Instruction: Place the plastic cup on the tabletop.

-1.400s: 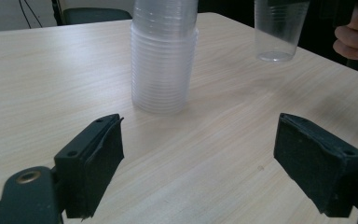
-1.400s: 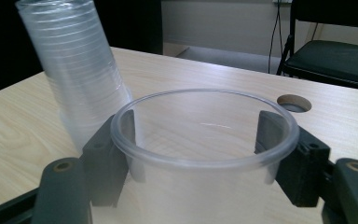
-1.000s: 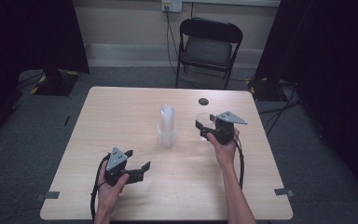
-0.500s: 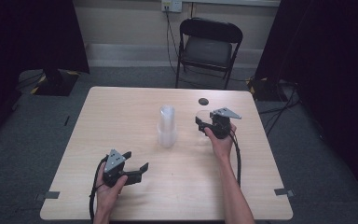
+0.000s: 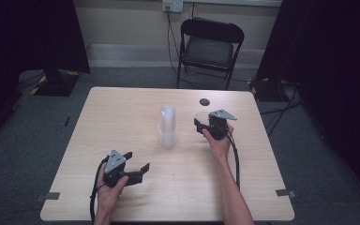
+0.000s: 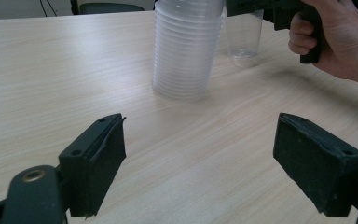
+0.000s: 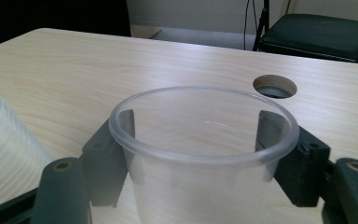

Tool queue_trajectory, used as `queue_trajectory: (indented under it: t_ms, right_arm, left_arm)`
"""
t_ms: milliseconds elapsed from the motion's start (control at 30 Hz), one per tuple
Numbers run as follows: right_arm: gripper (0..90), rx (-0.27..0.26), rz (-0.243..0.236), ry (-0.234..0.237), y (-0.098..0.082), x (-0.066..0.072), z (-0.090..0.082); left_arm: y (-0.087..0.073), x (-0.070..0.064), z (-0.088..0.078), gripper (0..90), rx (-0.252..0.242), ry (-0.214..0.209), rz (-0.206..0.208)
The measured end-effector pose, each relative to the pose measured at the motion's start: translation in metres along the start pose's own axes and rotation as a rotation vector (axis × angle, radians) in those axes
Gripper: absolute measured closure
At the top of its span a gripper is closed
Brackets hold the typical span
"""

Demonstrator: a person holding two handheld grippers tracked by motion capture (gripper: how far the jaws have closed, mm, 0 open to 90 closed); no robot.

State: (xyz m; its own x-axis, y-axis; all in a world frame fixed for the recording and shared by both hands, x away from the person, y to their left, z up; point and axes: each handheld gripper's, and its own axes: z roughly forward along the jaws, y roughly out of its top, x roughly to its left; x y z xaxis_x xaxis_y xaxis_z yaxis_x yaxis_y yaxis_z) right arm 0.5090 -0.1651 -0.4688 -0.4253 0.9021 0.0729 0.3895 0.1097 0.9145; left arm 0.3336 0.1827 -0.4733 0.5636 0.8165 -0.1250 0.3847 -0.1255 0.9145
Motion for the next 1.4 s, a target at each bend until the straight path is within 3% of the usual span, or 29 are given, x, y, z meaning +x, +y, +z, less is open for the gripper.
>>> queue_trajectory:
  t_ms: [133, 333, 633, 867, 1200, 1400]
  right_arm:
    - [28.4, 0.0, -0.031, -0.01, -0.002, 0.004, -0.004]
    - [28.5, 0.004, -0.023, 0.007, -0.009, 0.003, -0.012]
    - [28.7, 0.063, -0.039, 0.011, -0.012, 0.004, -0.016]
    - [23.1, 0.121, -0.015, 0.048, -0.018, 0.004, -0.011]
    - [13.4, 0.123, 0.023, 0.053, -0.021, 0.005, -0.014]
    - [13.3, 0.127, 0.034, 0.058, -0.023, 0.006, -0.017]
  left_arm:
    - [0.0, 0.001, 0.0, 16.6, -0.006, -0.009, -0.013]
    - [0.0, -0.004, 0.004, 16.7, 0.005, -0.02, -0.005]
    - [0.002, -0.005, 0.002, 16.8, -0.013, -0.033, -0.021]
    - [0.001, -0.003, 0.002, 16.8, -0.003, -0.022, -0.016]
    - [0.0, -0.001, 0.0, 16.8, -0.002, -0.02, -0.017]
    - [0.001, -0.001, -0.001, 16.7, -0.003, -0.023, -0.011]
